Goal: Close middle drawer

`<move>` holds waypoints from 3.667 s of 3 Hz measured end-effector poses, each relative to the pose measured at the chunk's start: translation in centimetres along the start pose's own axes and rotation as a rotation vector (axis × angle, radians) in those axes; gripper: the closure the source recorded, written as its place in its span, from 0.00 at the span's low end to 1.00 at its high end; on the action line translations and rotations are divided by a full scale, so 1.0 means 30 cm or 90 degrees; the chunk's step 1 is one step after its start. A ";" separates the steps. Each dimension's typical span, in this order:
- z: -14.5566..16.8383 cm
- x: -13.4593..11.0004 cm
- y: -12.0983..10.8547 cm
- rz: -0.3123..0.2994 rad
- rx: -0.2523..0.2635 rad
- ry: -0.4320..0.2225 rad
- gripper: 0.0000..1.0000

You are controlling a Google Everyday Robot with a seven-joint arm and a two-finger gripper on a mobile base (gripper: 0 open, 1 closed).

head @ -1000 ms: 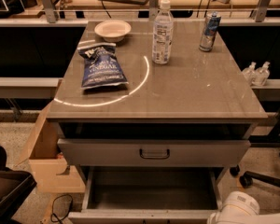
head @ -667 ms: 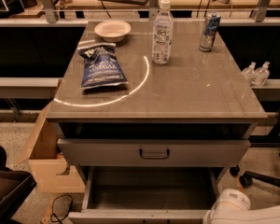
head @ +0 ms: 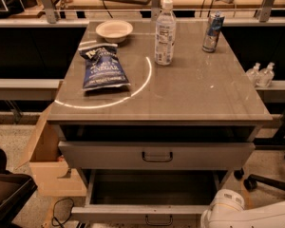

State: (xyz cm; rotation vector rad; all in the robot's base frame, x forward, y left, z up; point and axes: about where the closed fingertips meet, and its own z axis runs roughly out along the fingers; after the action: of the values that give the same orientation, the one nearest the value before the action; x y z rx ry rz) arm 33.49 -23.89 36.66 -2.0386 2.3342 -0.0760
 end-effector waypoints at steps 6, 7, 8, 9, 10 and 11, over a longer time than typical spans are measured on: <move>-0.050 -0.150 -0.234 -0.069 0.104 -0.006 1.00; -0.012 -0.170 -0.269 -0.078 0.108 -0.034 1.00; -0.003 -0.165 -0.322 -0.083 0.130 -0.051 1.00; -0.013 -0.146 -0.374 -0.086 0.159 -0.061 1.00; -0.022 -0.126 -0.400 -0.088 0.178 -0.065 1.00; -0.027 -0.108 -0.412 -0.087 0.195 -0.076 1.00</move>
Offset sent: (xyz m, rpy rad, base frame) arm 0.0541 0.0144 0.0111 -0.0379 -0.1249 0.0617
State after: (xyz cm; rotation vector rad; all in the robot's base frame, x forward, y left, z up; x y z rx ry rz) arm 46.09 -22.33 38.25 -1.9863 1.9708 -0.2886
